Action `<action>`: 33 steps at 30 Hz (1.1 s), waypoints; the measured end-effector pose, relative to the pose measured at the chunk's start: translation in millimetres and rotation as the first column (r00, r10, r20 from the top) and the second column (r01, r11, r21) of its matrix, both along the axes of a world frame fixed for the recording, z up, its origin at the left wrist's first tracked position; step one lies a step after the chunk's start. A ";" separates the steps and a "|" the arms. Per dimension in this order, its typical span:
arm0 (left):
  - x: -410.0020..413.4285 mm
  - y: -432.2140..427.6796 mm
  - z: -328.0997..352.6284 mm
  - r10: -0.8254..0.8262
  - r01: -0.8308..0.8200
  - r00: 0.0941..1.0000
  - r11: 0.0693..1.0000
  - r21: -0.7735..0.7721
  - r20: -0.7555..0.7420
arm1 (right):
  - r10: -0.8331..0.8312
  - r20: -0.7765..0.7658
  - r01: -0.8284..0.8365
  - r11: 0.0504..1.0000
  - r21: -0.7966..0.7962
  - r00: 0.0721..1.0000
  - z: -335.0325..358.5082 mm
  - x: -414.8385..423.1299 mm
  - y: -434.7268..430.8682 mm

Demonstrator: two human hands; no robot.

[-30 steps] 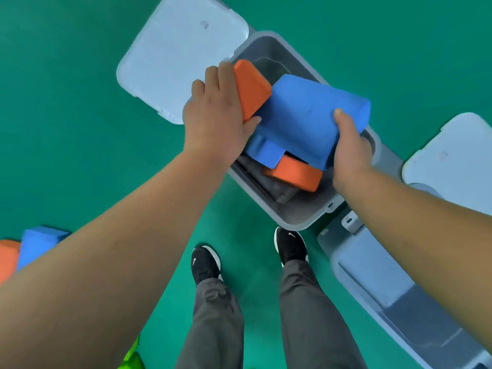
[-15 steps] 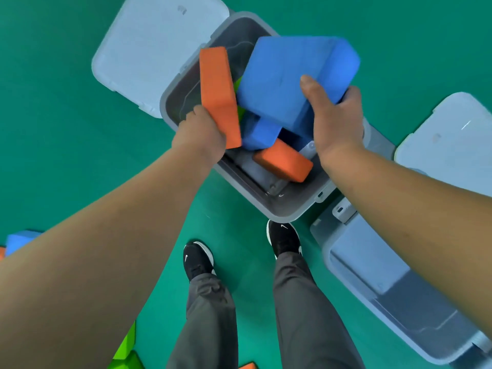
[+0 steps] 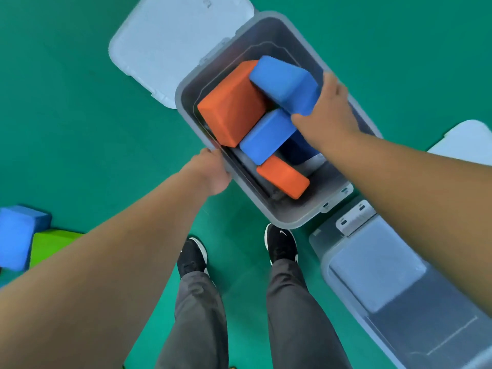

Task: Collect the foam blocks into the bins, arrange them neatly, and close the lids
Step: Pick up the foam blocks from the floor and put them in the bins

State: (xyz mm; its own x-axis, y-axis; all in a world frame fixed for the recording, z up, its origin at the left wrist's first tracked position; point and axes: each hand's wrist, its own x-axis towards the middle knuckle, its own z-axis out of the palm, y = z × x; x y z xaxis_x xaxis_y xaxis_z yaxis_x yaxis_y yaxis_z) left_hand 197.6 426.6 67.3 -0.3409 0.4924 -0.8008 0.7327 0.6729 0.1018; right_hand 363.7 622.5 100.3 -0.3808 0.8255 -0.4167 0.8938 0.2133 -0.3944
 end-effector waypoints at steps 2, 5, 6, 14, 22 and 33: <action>-0.1 -6.7 -2.0 0.011 -0.011 1.000 1.000 0.010 -0.010 | 0.012 0.118 -0.009 1.000 -0.027 0.993 -10.8 5.7 -11.4; 2.6 -18.4 -1.1 0.043 -0.043 0.999 0.999 0.019 -0.002 | -0.048 0.114 0.052 0.998 -0.029 0.992 -18.2 15.8 -34.9; 3.3 -23.1 -0.4 0.057 -0.057 0.998 0.998 0.014 -0.006 | -0.080 0.091 0.083 0.996 -0.034 0.993 -21.2 19.6 -44.4; 6.6 -74.2 -7.1 0.133 -0.132 0.991 0.985 -0.109 0.000 | 0.143 0.161 -0.113 0.976 -0.185 0.976 -33.8 48.2 -124.1; 8.1 -120.9 -6.8 0.247 -0.240 0.969 0.955 -0.172 0.023 | 0.545 0.169 -0.503 0.832 -0.233 0.821 -26.1 32.4 -159.5; 25.2 -209.8 8.2 0.550 -0.538 0.825 0.835 -0.120 0.132 | 0.781 0.249 -0.729 0.624 -0.282 0.572 -1.0 -36.1 -199.9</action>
